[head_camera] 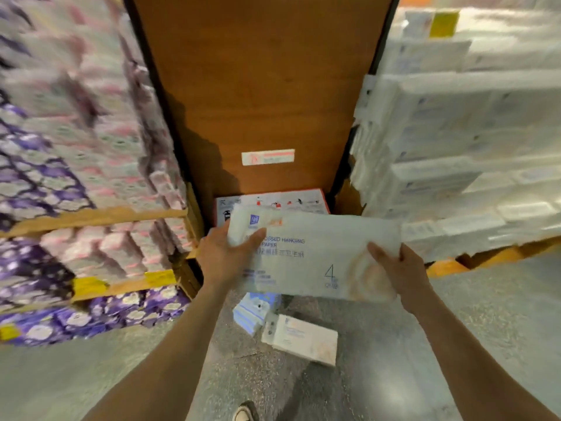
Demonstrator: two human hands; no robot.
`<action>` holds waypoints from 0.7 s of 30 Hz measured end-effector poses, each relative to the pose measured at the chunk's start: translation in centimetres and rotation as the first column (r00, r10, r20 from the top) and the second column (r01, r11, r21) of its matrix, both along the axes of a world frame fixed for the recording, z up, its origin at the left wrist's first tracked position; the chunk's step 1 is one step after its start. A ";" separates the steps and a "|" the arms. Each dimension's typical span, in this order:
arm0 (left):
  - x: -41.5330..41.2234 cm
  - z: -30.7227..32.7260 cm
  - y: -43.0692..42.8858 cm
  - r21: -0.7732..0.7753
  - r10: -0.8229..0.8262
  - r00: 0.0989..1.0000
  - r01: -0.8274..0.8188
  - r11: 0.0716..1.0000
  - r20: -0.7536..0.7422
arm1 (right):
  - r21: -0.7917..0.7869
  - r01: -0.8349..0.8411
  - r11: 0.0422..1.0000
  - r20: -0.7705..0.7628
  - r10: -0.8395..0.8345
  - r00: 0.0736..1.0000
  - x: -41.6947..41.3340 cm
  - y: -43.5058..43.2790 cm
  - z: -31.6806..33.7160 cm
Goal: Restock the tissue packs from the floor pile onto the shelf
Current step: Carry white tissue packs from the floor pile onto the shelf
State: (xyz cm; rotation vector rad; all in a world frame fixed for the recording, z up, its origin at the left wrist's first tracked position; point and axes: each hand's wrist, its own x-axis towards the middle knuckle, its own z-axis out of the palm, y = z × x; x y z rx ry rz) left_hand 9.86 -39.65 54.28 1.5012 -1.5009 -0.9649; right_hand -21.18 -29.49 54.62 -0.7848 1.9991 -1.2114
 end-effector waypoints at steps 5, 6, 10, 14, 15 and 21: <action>5.4 4.6 9.4 -0.062 0.237 0.960 -0.248 0.967 -0.150 | -0.088 -0.227 0.970 0.031 0.230 0.973 4.5 1.3 4.0; 6.8 5.0 11.5 -0.064 0.274 0.943 -0.290 0.955 -0.189 | -0.098 -0.287 0.953 0.034 0.291 0.956 5.8 1.5 4.3; 13.0 5.9 19.1 -0.069 0.454 0.865 -0.477 0.876 -0.211 | -0.104 -0.497 0.862 0.013 0.501 0.865 12.8 1.6 5.7; 21.2 6.3 28.0 -0.082 0.651 0.729 -0.677 0.731 -0.214 | -0.106 -0.710 0.696 -0.006 0.713 0.701 23.7 3.3 7.8; 23.2 6.4 30.6 -0.082 0.693 0.685 -0.722 0.687 -0.225 | -0.114 -0.754 0.647 -0.018 0.757 0.653 26.8 4.1 8.3; 36.0 6.1 47.2 -0.005 0.872 0.413 -0.904 0.427 -0.265 | -0.129 -0.953 0.275 -0.106 0.952 0.288 46.9 12.1 9.2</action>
